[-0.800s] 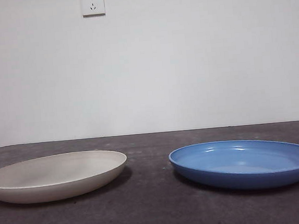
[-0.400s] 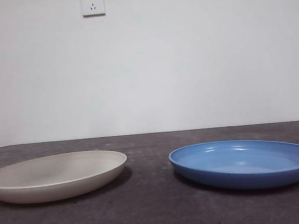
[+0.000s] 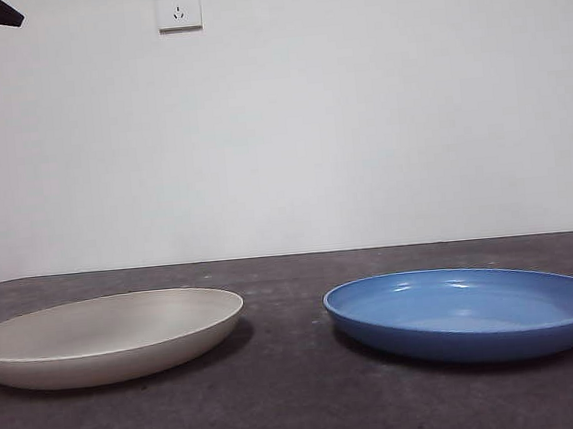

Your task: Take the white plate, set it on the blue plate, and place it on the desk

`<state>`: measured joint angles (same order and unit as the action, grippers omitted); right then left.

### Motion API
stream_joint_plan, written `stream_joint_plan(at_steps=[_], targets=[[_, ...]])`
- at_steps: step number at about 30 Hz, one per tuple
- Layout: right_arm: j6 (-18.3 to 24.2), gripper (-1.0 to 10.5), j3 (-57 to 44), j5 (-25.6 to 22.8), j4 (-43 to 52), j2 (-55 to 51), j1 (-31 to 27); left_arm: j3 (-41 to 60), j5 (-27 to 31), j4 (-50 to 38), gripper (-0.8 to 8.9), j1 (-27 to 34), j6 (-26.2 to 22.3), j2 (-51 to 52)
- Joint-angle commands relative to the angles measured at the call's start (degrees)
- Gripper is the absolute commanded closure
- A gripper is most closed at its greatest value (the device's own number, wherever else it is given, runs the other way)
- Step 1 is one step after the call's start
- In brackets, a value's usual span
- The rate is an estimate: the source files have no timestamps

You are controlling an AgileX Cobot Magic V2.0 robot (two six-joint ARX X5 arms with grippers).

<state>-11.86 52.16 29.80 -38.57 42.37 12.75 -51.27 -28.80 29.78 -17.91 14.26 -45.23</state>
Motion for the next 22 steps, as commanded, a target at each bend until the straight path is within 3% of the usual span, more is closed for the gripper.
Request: stream_joint_plan(at_steps=[1,8,17,22], targets=[[0.3,3.5,0.9,0.0,0.4,0.2,0.2,-1.4,-0.4,-0.3,1.84,-0.2,1.0,-0.3],[0.3,3.5,0.9,0.5,-1.3,0.1,0.2,-3.0,-0.5,8.2,1.87,1.4,3.2,-1.5],[0.3,3.5,0.9,4.9,-1.8,0.2,0.2,-8.4,-3.1,20.1,1.88,10.1,-2.3,-11.5],[0.3,3.5,0.9,6.4,-1.8,0.2,0.2,-10.5,-3.1,22.1,1.88,13.9,-4.8,-18.9]])
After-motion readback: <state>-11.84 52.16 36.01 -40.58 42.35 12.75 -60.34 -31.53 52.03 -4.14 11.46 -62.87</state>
